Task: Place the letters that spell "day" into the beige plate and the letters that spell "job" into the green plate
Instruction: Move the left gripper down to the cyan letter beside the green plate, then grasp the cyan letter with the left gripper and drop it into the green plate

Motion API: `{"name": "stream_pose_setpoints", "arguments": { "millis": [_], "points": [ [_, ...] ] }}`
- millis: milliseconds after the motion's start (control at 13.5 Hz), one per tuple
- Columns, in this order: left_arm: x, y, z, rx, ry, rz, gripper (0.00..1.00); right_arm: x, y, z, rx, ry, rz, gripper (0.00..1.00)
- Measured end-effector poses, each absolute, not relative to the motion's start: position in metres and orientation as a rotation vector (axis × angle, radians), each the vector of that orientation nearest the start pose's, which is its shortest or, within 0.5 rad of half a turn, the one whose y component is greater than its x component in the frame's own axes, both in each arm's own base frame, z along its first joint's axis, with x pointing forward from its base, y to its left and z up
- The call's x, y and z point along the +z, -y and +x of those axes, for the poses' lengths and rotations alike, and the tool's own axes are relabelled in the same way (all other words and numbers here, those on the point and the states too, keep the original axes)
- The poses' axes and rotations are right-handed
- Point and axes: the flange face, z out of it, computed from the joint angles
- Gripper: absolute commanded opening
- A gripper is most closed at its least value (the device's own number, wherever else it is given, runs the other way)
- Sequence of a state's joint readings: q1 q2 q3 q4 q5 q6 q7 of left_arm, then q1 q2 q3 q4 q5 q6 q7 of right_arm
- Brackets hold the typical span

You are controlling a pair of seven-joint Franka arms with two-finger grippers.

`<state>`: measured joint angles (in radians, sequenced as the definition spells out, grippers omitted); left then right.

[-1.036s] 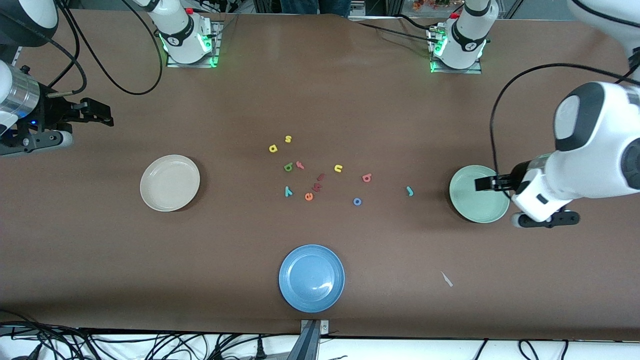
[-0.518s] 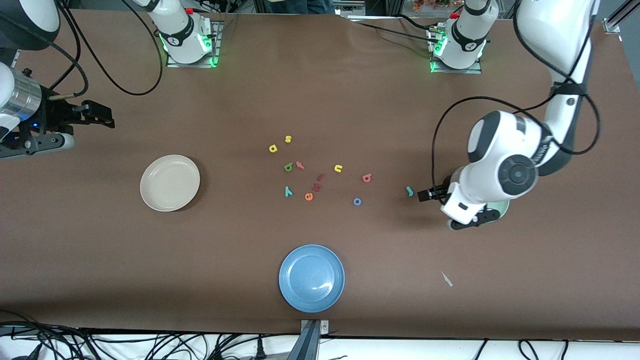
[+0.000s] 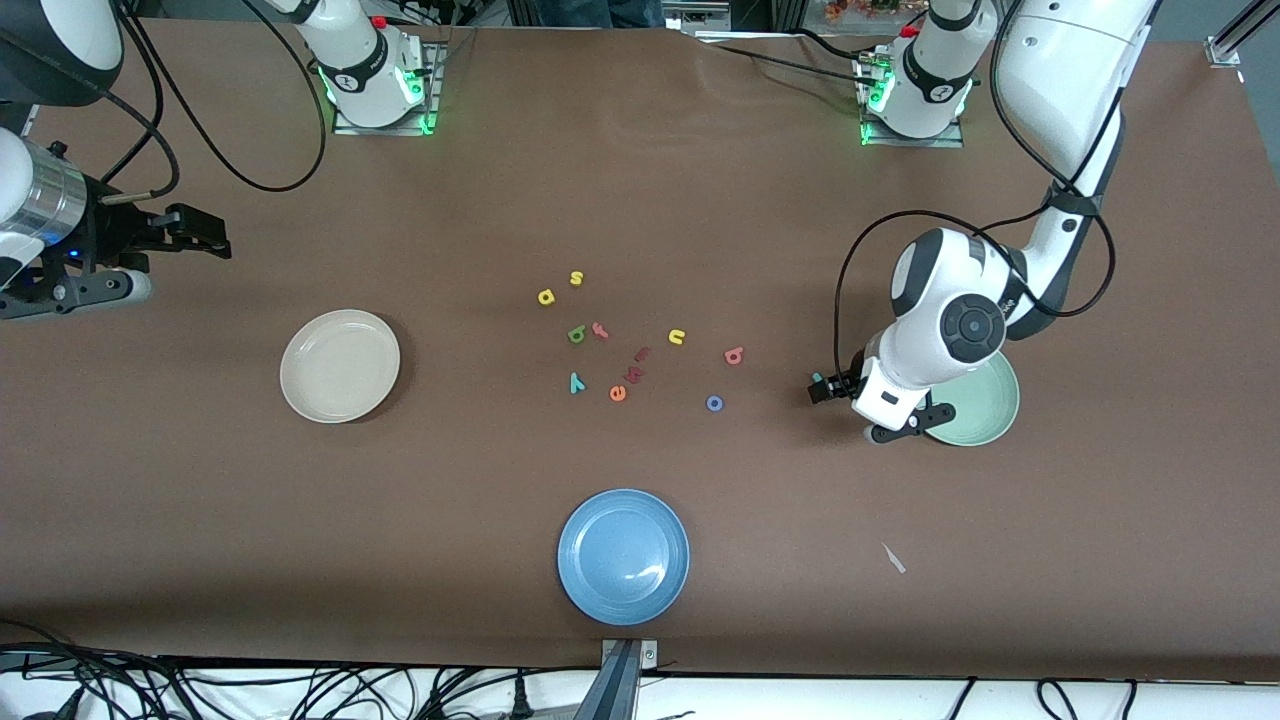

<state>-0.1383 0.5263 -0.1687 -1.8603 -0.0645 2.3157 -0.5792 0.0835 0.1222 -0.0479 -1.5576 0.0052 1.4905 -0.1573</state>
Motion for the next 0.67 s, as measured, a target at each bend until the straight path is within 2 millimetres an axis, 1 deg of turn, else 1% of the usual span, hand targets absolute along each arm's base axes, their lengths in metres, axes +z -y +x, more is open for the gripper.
{"name": "stream_pose_setpoints", "arguments": {
  "millis": [148, 222, 444, 518, 666],
  "points": [
    [0.217, 0.191, 0.600, 0.201, 0.534, -3.180, 0.96, 0.555, -0.023, 0.577, 0.295, 0.300, -3.102, 1.00],
    [0.210, 0.195, 0.599, 0.193, 0.531, -3.185, 0.93, 0.555, -0.023, 0.577, 0.295, 0.300, -3.102, 1.00],
    [0.190, 0.200, 0.600, 0.153, 0.535, -3.203, 0.92, 0.554, -0.023, 0.577, 0.298, 0.300, -3.102, 1.00],
    [0.184, 0.202, 0.599, 0.149, 0.532, -3.206, 0.89, 0.554, -0.023, 0.577, 0.299, 0.300, -3.102, 1.00],
    [0.178, 0.208, 0.596, 0.140, 0.519, -3.212, 0.89, 0.553, -0.023, 0.578, 0.300, 0.299, -3.102, 1.00]
  ]
}}
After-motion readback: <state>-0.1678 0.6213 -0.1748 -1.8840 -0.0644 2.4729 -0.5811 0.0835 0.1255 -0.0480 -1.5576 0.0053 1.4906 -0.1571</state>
